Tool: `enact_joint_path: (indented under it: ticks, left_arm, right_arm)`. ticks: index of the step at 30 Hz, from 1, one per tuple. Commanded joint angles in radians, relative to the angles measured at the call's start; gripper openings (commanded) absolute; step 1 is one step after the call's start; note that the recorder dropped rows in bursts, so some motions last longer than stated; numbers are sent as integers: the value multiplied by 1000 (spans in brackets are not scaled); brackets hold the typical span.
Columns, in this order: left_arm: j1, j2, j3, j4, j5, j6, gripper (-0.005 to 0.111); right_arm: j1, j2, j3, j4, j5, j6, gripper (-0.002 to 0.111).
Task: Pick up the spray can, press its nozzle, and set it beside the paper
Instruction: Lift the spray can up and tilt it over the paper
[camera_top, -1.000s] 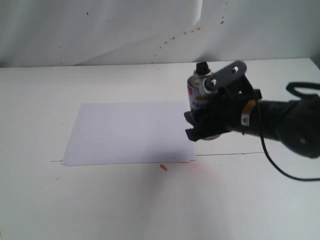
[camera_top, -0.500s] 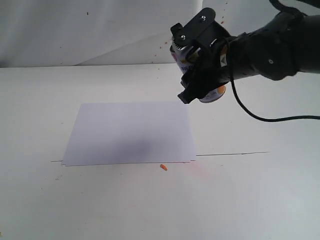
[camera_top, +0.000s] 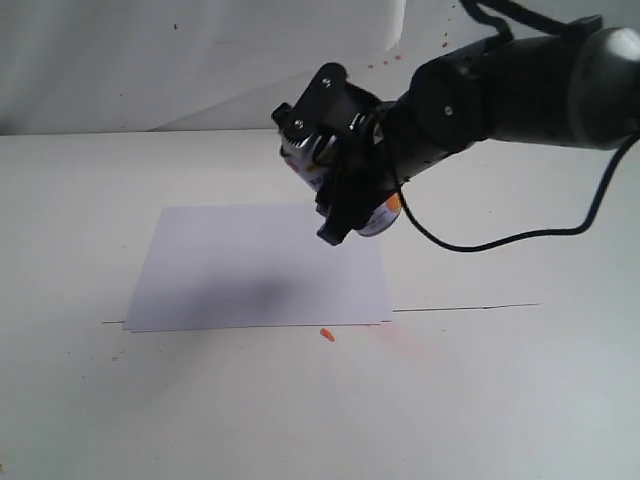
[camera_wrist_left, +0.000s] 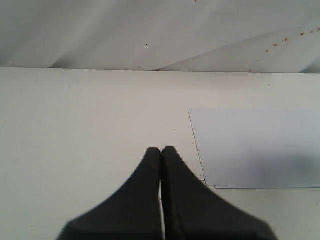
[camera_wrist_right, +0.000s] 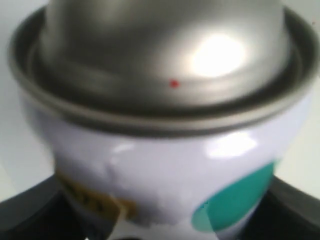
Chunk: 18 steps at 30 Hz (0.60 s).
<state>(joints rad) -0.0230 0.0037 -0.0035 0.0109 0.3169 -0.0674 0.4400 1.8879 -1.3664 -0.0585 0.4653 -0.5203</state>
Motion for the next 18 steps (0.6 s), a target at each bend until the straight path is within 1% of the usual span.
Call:
enact_joint_path:
  ticks: [1, 10, 16, 18]
  left_arm:
    - [-5, -4, 4, 3, -5, -3, 0]
    - [-5, -4, 4, 3, -5, -3, 0]
    - [-5, -4, 4, 3, -5, -3, 0]
    - [-5, -4, 4, 3, -5, -3, 0]
  right_arm:
    - [27, 39, -66, -86, 22, 7, 0]
    - [27, 100, -201, -133, 141, 19, 0]
    - [33, 108, -218, -140, 195, 20, 0]
    - [43, 108, -218, -152, 224, -29, 0]
